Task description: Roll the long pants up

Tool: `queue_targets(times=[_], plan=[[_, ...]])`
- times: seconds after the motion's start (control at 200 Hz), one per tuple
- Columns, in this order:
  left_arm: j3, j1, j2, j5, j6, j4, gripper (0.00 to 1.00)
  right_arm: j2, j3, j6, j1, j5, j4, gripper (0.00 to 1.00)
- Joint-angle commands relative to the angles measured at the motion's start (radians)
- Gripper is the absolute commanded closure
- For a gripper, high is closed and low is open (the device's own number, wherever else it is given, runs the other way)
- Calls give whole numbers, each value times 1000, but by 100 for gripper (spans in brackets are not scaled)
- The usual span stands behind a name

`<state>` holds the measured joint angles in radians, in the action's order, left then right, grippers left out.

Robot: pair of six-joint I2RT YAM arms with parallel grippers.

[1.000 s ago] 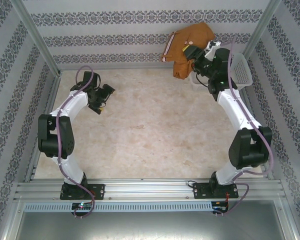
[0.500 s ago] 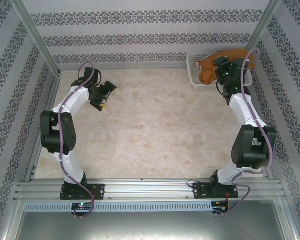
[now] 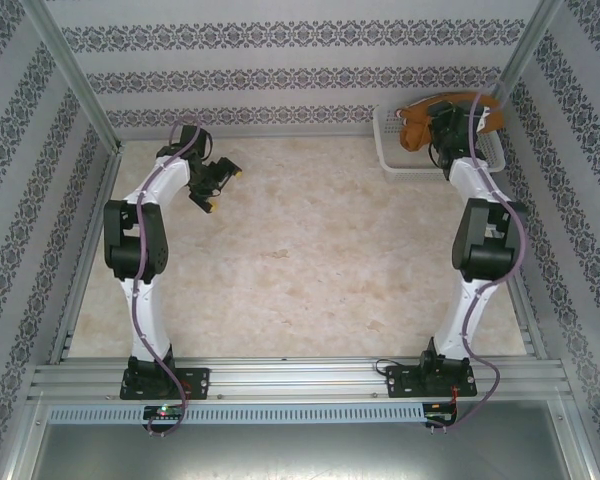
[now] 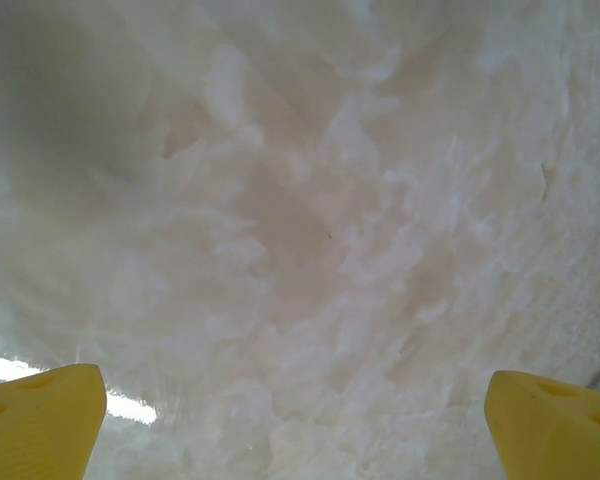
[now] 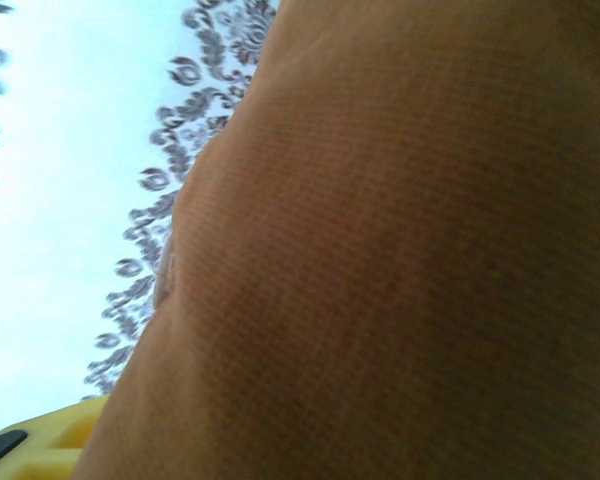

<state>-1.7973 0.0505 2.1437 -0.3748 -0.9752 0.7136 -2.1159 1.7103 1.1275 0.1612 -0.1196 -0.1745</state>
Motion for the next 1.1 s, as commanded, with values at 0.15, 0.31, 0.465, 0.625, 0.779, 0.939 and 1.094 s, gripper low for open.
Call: queue_targets(times=[0.15, 0.31, 0.465, 0.625, 0.779, 0.939, 1.094], plan=[[-124, -19, 89, -16, 44, 89, 4, -204, 212, 49, -23, 77, -139, 100], [-143, -30, 117, -24, 46, 89, 4, -322, 299, 113, -25, 98, -100, 100], [-137, -38, 127, -30, 49, 85, 4, -397, 408, 122, -28, 107, 19, 100], [-111, -47, 118, -40, 44, 68, 4, -376, 395, 118, -34, 120, 153, 100], [-55, -48, 94, -54, 31, 25, 4, -275, 244, 114, -40, 168, 160, 96], [8, -48, 62, -69, 20, -14, 4, -207, 150, 96, -45, 189, 209, 13], [48, -48, 32, -77, 15, -36, 4, -159, 142, 51, -48, 202, 290, 2]])
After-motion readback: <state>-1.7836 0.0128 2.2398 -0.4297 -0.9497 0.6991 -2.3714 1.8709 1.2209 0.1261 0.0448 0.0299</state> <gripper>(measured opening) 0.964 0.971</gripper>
